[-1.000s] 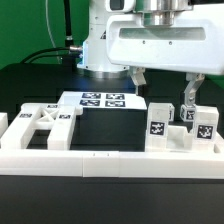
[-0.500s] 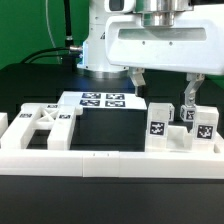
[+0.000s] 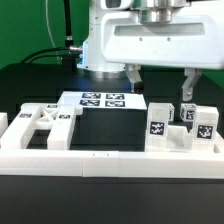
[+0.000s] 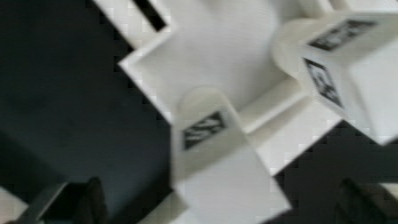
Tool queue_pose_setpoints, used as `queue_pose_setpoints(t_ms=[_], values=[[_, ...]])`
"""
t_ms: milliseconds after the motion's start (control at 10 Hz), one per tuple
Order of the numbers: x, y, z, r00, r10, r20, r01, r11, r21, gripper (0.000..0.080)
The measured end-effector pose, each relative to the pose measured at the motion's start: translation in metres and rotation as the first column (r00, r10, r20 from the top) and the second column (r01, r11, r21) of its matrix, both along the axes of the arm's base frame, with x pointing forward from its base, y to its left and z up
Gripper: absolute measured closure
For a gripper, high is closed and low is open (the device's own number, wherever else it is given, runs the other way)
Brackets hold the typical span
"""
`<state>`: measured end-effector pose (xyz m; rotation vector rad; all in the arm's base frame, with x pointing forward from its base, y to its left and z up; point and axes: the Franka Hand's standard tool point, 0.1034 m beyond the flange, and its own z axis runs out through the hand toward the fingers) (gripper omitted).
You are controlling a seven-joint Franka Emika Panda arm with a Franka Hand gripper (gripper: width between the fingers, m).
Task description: Assemble chair
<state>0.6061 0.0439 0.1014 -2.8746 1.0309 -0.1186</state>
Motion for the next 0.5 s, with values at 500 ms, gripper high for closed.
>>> queue_pose_setpoints(t_ms=[500], values=[[-0.007, 0.0015, -0.0047, 0.998, 0.066, 0.006, -0.066, 0.998, -0.018, 0.0151]])
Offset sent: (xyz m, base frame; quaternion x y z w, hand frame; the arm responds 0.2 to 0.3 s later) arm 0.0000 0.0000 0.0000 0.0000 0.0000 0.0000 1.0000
